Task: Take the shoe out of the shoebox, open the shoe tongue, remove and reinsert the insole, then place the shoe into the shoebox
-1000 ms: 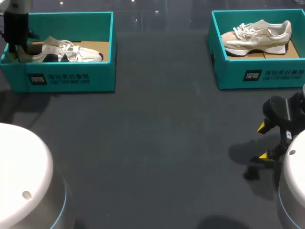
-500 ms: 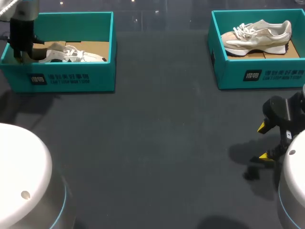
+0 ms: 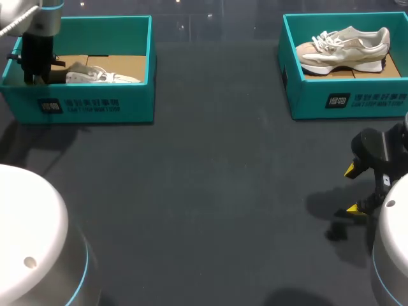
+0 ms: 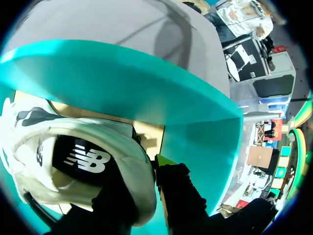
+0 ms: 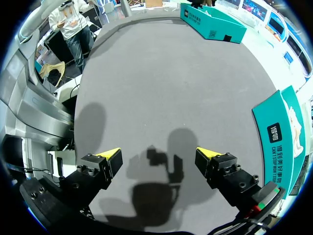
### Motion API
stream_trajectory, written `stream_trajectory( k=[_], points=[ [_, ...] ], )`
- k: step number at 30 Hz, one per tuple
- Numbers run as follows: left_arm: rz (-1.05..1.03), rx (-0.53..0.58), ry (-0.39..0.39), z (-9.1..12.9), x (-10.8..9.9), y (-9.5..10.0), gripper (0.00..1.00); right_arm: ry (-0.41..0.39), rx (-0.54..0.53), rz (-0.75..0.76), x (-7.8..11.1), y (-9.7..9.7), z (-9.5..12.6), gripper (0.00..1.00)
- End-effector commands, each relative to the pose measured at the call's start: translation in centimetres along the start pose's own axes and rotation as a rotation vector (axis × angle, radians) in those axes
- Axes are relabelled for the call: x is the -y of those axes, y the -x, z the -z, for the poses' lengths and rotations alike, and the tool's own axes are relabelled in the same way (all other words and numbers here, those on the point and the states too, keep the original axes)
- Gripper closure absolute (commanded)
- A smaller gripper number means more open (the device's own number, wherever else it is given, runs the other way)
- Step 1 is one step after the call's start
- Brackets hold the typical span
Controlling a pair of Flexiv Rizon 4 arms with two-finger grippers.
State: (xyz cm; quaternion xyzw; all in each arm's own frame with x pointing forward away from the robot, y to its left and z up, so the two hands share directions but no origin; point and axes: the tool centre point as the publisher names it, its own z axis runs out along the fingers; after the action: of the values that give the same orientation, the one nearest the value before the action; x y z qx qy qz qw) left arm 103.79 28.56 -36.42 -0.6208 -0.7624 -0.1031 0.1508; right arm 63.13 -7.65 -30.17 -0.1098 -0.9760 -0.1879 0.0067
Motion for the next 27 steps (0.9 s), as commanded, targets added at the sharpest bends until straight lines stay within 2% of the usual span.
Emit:
stream_trajectory(
  k=[1, 2, 4, 8, 11, 14, 16, 21, 25, 27],
  points=[
    [-0.004, 0.003, -0.008, -0.5, -0.7, 0.2, 1.0, -0.001, 0.002, 0.0, 0.0, -0.1, 0.0, 0.0],
    [-0.008, 0.007, -0.008, -0.5, -0.7, 0.1, 0.9, -0.001, 0.002, 0.0, 0.0, -0.1, 0.0, 0.0],
    [-0.011, 0.01, -0.007, -0.6, -0.6, 0.0, 0.79, -0.001, 0.002, 0.0, 0.0, -0.1, 0.0, 0.0],
    [-0.02, 0.01, -0.003, -0.6, -0.5, -0.1, 0.75, -0.001, 0.002, 0.0, 0.0, -0.1, 0.0, 0.0],
    [-0.023, 0.014, -0.002, -0.4, -0.4, -0.3, 0.64, -0.001, 0.002, 0.0, 0.0, -0.1, 0.0, 0.0],
    [-0.027, 0.016, 0.0, -0.1, -0.4, -0.3, 0.62, -0.001, 0.002, 0.0, 0.0, -0.1, 0.0, 0.0],
    [-0.028, 0.02, 0.002, 0.2, -0.4, -0.4, 0.56, -0.001, 0.002, 0.0, 0.0, -0.1, 0.0, 0.0],
    [-0.03, 0.04, 0.009, 1.2, -0.3, -0.4, 0.49, -0.001, 0.002, 0.0, 0.0, -0.1, 0.0, 0.0],
    [-0.036, 0.056, 0.02, 2.1, -0.1, -0.5, 0.38, -0.001, 0.002, 0.0, 0.0, -0.1, 0.0, 0.0],
    [-0.038, 0.064, 0.029, 2.5, 0.0, -0.5, 0.27, -0.001, 0.002, 0.0, 0.0, -0.1, 0.0, 0.0]
  ],
)
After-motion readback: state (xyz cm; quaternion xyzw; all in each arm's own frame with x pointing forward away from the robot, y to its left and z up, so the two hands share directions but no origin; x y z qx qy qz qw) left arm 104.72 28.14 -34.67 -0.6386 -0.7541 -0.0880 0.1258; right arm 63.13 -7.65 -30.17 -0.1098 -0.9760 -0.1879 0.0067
